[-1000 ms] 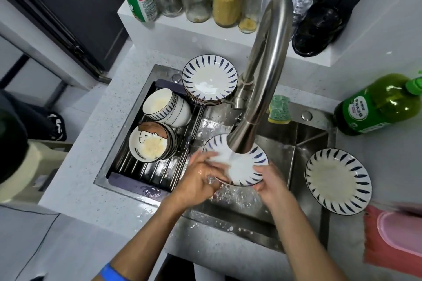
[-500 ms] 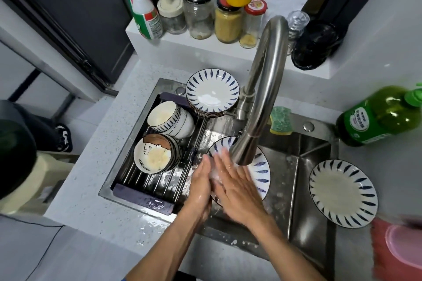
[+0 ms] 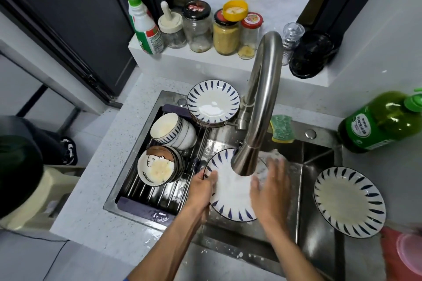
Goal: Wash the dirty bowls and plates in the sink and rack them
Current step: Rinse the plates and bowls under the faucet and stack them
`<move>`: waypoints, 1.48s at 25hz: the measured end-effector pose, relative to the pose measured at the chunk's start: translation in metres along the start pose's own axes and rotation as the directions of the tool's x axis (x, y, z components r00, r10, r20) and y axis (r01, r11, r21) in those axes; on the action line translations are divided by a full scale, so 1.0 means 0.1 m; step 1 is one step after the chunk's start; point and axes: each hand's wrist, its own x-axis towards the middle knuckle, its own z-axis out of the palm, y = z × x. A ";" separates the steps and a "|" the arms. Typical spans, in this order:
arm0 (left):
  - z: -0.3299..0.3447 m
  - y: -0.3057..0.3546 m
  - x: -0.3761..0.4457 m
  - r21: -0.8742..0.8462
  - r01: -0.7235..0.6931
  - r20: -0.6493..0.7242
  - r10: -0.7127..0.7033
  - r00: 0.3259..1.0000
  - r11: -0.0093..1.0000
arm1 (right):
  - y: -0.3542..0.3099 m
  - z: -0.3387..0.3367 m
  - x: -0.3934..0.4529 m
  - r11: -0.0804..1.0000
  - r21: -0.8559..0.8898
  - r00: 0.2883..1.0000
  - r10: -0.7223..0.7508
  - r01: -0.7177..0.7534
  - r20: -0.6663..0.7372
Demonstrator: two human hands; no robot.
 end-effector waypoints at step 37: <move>0.03 0.14 -0.33 -0.040 -0.146 -0.180 0.137 0.974 0.988 | -0.36 0.19 -0.05 0.967 0.134 0.971 -0.228 0.217 0.073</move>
